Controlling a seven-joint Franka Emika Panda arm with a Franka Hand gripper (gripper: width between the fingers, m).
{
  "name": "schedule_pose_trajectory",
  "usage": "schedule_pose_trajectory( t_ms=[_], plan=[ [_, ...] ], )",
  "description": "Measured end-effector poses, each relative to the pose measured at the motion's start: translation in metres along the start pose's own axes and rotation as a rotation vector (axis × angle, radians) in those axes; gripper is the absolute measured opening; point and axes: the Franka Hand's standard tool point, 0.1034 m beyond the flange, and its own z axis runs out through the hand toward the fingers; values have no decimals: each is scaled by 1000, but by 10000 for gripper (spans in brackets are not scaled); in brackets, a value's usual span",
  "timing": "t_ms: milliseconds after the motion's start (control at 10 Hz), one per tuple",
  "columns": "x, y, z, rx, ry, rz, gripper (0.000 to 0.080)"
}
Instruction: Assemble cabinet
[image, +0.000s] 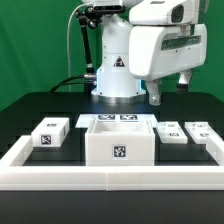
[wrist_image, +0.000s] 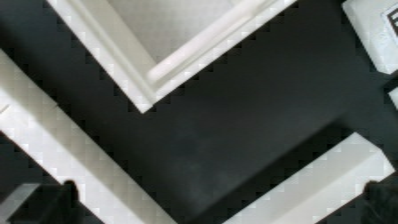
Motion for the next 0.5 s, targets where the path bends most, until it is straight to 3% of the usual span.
schedule_pose_trajectory(
  t_ms=[500],
  plan=[
    [0,0,1,1,-1,0,797]
  ],
)
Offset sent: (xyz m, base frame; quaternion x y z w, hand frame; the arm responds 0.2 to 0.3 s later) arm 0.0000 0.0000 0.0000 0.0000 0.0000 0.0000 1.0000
